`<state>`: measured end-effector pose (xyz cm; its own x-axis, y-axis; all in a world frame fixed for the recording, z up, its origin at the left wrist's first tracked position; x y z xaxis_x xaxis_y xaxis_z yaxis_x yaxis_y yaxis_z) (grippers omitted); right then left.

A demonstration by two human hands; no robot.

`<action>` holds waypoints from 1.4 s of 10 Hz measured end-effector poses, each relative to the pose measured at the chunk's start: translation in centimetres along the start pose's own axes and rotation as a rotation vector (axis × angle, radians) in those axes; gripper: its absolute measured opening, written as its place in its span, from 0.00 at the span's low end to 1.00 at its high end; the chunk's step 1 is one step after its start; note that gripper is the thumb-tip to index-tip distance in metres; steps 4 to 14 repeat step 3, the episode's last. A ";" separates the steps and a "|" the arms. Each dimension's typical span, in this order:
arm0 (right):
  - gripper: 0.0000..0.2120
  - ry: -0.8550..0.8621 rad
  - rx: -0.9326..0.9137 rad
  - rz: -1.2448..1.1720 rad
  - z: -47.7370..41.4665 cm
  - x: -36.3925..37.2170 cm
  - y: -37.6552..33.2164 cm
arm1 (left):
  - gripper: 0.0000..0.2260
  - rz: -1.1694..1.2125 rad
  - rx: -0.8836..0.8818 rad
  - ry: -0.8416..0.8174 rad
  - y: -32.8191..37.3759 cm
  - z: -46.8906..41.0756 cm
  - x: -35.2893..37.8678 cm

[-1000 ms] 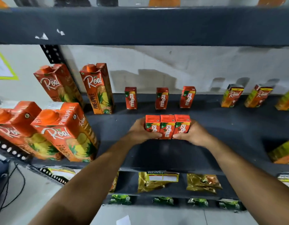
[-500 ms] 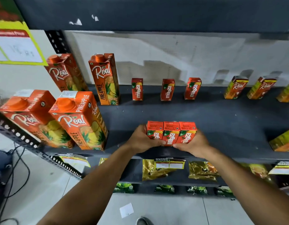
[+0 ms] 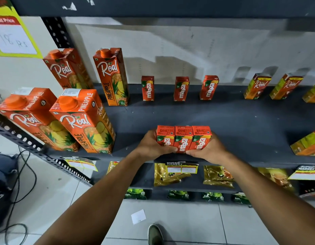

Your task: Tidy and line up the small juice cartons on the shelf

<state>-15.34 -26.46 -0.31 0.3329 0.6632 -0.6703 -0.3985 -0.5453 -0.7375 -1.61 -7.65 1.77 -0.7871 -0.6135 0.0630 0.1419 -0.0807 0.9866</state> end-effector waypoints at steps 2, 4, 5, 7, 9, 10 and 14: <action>0.60 -0.038 -0.089 -0.065 0.8 -0.9 -1.2 | 0.41 0.033 0.137 -0.039 -0.4 0.9 0.4; 0.67 0.075 -0.124 -0.090 3.4 -1.9 -1.6 | 0.47 -0.045 0.238 0.058 0.2 2.1 1.0; 0.67 0.075 -0.124 -0.090 3.4 -1.9 -1.6 | 0.47 -0.045 0.238 0.058 0.2 2.1 1.0; 0.67 0.075 -0.124 -0.090 3.4 -1.9 -1.6 | 0.47 -0.045 0.238 0.058 0.2 2.1 1.0; 0.67 0.075 -0.124 -0.090 3.4 -1.9 -1.6 | 0.47 -0.045 0.238 0.058 0.2 2.1 1.0; 0.67 0.075 -0.124 -0.090 3.4 -1.9 -1.6 | 0.47 -0.045 0.238 0.058 0.2 2.1 1.0; 0.67 0.075 -0.124 -0.090 3.4 -1.9 -1.6 | 0.47 -0.045 0.238 0.058 0.2 2.1 1.0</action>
Point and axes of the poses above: each hand's wrist, its own z-axis away from the middle knuckle, its own x-axis out of the palm, y = z × x, the point moved 2 cm from there along -z, towards the middle knuckle, and after that the axes turned 13 degrees about z, right-handed, at the moved point
